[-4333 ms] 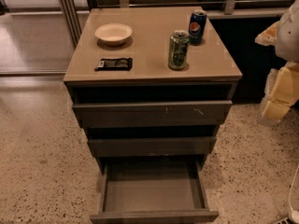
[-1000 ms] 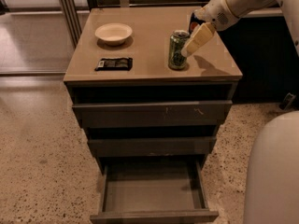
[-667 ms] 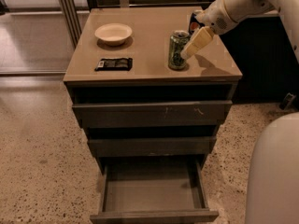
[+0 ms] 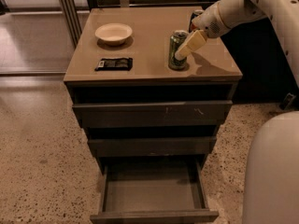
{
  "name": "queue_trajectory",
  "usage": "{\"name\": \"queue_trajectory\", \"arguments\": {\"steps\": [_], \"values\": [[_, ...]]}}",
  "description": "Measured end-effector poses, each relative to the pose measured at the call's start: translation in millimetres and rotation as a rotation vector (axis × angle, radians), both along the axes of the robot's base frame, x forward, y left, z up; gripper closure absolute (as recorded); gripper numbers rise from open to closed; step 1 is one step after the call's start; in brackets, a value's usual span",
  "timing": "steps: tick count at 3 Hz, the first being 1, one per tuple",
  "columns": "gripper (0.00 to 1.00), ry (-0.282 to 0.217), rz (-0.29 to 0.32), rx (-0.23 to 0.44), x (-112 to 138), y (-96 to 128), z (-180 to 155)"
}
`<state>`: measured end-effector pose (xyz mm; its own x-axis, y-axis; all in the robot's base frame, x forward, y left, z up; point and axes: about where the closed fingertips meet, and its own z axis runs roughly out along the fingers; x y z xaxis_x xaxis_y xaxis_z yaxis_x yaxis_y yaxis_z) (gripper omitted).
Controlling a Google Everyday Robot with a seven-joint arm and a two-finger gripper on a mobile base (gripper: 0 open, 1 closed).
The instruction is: Place green can into bottom drawer
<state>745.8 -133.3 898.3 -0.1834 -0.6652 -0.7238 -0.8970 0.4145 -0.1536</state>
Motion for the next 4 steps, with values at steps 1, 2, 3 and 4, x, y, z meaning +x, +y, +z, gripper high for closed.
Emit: {"name": "queue_trajectory", "arguments": {"steps": [1,2,3,4], "values": [[0.0,0.012,0.007,0.034,3,12,-5],[0.19,0.037,0.01,0.037,0,19,-19],[0.42,0.04,0.012,0.036,0,20,-21],[0.65,0.041,0.012,0.036,0,20,-21]]}}
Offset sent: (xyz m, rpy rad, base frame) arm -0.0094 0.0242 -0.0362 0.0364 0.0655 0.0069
